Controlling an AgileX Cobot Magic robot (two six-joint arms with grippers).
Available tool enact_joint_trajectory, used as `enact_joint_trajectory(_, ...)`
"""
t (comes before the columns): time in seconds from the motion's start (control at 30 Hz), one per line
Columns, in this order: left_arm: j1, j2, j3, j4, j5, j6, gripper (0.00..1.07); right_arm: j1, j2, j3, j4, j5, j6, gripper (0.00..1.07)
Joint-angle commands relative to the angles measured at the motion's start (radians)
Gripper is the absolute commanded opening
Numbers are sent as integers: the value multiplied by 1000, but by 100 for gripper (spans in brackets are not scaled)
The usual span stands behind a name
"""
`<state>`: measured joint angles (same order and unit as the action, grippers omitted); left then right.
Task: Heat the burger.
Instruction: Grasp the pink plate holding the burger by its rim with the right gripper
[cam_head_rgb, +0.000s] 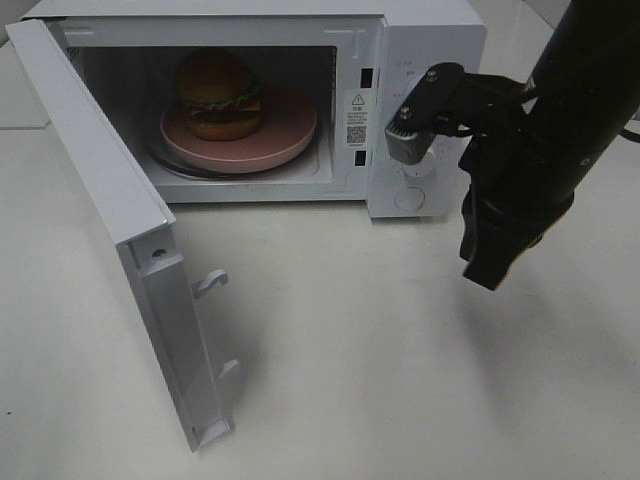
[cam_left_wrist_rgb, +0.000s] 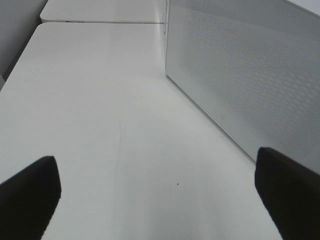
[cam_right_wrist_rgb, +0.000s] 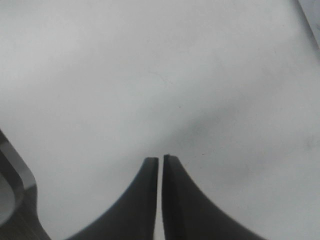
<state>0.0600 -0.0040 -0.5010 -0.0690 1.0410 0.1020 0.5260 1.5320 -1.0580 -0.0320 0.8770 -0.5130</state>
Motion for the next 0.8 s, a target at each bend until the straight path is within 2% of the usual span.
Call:
enact_joint_trajectory(0.03,2,-18,3,-10,-3,-4,98,-1,-7,-7,-7,46,-187,7)
enact_joint_trajectory(0.07,2,-18,3,-10,-3,-4,98,-1,-7,-7,-7,55,-323,7)
enact_joint_trajectory(0.23,2,-18,3,-10,-3,-4,98,-1,-7,-7,-4,45,-585,9)
enact_joint_trajectory(0.57,2,-18,3,-10,-3,-4,98,-1,-7,-7,-4,32,-766,15)
enact_joint_trajectory(0.63,2,-18,3,-10,-3,-4,98,-1,-7,-7,-12,11,-776,24)
enact_joint_trajectory(0.67,2,-18,3,-10,-3,-4,98,-1,-7,-7,-12,11,-776,24)
enact_joint_trajectory(0.7,2,-18,3,-10,-3,-4,98,-1,-7,-7,-16,2,-776,28)
enact_joint_trajectory(0.73,2,-18,3,-10,-3,-4,98,-1,-7,-7,-16,-16,-776,38)
enact_joint_trajectory(0.77,2,-18,3,-10,-3,-4,98,-1,-7,-7,-16,-16,-776,38)
enact_joint_trajectory(0.8,2,-18,3,-10,-3,-4,98,-1,-7,-7,-16,-26,-776,44)
